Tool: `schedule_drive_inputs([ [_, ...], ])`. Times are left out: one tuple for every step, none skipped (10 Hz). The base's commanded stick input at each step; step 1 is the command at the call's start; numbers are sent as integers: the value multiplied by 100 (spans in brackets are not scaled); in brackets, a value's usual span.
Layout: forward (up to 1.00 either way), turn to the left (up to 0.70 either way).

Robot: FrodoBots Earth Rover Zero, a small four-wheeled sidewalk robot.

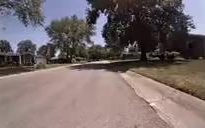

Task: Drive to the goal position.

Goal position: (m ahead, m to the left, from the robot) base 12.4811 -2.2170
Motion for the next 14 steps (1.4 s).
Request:
schedule_drive_inputs([
  [70, 0],
  [70, 0],
  [70, 0],
  [70, 0],
  [70, 0],
  [70, 0],
  [70, 0],
  [70, 0],
  [70, 0],
  [70, 0],
  [70, 0],
  [70, 0],
  [70, 0],
  [70, 0],
])
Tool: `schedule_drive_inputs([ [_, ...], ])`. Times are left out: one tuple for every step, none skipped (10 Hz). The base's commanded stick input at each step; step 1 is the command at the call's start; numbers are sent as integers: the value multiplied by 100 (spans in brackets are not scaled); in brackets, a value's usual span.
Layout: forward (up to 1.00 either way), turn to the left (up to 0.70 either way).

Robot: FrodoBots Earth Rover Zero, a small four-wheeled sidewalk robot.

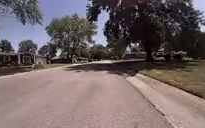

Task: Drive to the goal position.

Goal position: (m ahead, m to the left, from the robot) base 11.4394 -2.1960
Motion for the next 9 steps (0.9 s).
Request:
schedule_drive_inputs([
  [70, 0],
  [70, 0],
  [70, 0],
  [70, 0],
  [70, 0],
  [70, 0],
  [70, 0],
  [70, 0],
  [70, 0],
])
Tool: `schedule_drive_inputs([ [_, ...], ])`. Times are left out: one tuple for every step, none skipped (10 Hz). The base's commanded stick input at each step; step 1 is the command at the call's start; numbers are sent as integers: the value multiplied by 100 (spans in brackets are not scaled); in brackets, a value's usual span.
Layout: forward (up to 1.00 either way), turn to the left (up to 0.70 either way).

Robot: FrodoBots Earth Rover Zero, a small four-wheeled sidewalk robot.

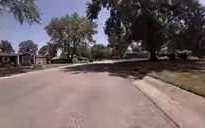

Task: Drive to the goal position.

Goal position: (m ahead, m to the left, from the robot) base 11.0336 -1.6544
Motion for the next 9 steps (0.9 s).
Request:
schedule_drive_inputs([
  [70, 0],
  [70, 0],
  [70, 0],
  [70, 0],
  [70, 0],
  [70, 0],
  [70, 0],
  [70, 0],
  [70, 0],
])
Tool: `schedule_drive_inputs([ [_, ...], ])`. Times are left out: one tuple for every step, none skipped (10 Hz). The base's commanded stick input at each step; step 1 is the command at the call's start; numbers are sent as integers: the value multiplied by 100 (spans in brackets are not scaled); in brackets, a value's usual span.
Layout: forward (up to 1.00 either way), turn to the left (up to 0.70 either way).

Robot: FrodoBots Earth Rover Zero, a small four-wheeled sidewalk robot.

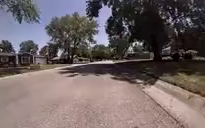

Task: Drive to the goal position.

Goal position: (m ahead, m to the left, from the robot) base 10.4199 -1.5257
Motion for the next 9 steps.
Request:
schedule_drive_inputs([
  [70, 0],
  [70, 0],
  [70, 0],
  [70, 0],
  [70, 0],
  [70, 0],
  [70, 0],
  [70, 0],
  [70, 0],
])
